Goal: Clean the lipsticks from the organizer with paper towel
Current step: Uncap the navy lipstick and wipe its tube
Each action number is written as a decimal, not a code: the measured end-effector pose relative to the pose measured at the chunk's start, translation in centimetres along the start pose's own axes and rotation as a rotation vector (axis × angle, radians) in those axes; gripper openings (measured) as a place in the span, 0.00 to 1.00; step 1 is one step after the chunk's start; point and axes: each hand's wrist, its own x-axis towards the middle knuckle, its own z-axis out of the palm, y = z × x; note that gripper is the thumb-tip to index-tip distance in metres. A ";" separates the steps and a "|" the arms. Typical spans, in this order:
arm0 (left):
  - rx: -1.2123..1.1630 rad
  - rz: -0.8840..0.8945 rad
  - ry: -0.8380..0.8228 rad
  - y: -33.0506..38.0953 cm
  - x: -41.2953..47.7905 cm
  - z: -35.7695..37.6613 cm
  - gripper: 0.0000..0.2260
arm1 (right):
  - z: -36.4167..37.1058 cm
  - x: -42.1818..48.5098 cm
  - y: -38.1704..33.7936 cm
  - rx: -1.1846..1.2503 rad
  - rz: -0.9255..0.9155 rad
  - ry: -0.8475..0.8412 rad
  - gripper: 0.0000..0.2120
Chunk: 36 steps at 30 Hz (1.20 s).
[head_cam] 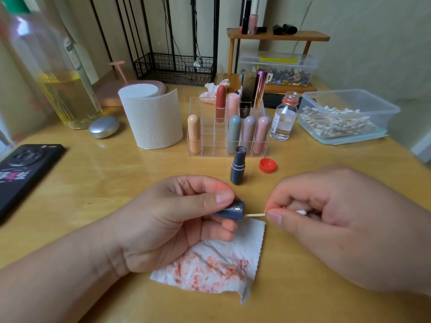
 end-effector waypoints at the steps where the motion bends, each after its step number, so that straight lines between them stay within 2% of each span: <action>1: -0.005 0.005 0.005 0.0 0.1 0.0 0.12 | 0.0 0.0 0.0 -0.076 -0.022 0.021 0.08; 3: -0.022 0.012 0.020 -0.1 0.1 -0.1 0.12 | 0.0 0.0 -0.3 -0.171 -0.043 0.075 0.07; 7: -0.026 -0.001 0.026 -0.2 0.1 -0.3 0.21 | 0.1 0.0 -0.2 -0.221 -0.092 0.150 0.07; 12: 0.070 -0.017 -0.059 -0.1 0.2 -0.1 0.15 | -0.1 0.0 -0.3 -0.258 -0.118 0.189 0.07; 25: 0.060 0.019 -0.034 -0.1 -0.1 -0.2 0.14 | 0.2 -0.1 -0.5 -0.297 -0.062 0.032 0.07; 28: 0.022 0.021 -0.008 -0.1 0.0 -0.2 0.16 | 0.2 -0.1 -0.4 -0.231 -0.051 0.010 0.08; 32: 0.019 0.038 0.015 -0.3 0.0 -0.1 0.14 | 0.2 0.1 -0.4 0.048 -0.019 -0.007 0.08; 36: 0.010 0.004 0.002 -0.3 0.0 -0.3 0.20 | 0.2 0.2 -0.2 0.218 0.009 0.012 0.08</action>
